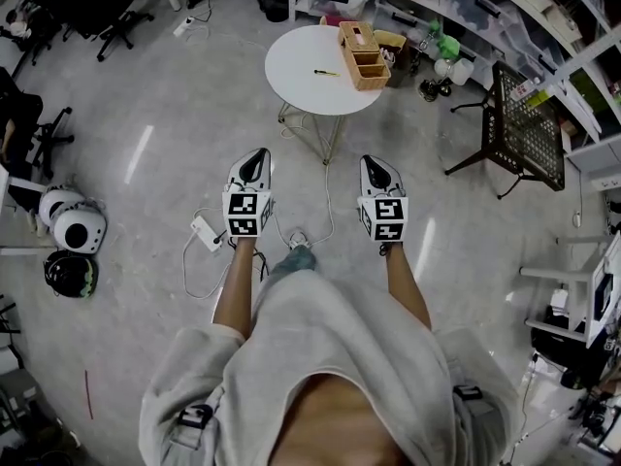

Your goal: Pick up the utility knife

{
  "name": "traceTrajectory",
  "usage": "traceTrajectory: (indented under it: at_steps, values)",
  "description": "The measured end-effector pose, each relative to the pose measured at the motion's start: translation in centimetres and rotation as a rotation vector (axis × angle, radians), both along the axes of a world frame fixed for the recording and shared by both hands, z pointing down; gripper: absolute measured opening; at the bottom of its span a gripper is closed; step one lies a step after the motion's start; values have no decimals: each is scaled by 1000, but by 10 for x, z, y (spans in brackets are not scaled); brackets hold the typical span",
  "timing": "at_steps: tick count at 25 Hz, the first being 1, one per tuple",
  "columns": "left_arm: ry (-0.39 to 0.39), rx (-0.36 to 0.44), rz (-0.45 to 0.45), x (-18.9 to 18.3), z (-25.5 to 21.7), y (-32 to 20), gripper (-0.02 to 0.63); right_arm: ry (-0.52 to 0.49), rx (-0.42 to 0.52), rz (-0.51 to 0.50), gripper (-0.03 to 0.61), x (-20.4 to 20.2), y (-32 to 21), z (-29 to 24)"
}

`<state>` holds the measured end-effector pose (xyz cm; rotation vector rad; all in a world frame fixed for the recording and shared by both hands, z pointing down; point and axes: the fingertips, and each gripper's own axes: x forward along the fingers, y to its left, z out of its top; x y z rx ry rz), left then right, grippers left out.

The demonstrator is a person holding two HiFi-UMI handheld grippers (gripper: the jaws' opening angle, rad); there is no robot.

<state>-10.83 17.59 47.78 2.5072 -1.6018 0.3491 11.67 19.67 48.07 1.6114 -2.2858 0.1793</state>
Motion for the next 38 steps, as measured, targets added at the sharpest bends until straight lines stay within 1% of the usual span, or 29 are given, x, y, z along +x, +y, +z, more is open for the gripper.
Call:
traceTrajectory:
  at_steps: [5, 10, 15, 19, 25, 31, 38]
  values:
    - [11, 12, 20, -15, -2, -56, 21, 16, 11, 20, 32, -15, -52, -4]
    - [19, 5, 37, -23, -3, -95, 21, 30, 12, 32, 32, -24, -83, -8]
    - [28, 6, 62, -16, 0, -116, 21, 39, -5, 51, 32, -20, -97, -1]
    - [26, -14, 75, -10, 10, -126, 21, 36, -24, 57, 32, -17, -107, 8]
    - [23, -30, 66, -9, 20, -154, 21, 28, -44, 38, 32, -17, -136, 24]
    - [10, -28, 50, -5, 25, -199, 21, 10, -46, 12, 32, -15, -187, 34]
    - [-14, -35, 40, 7, 22, -273, 21, -3, -46, -18, 32, -8, -267, 34]
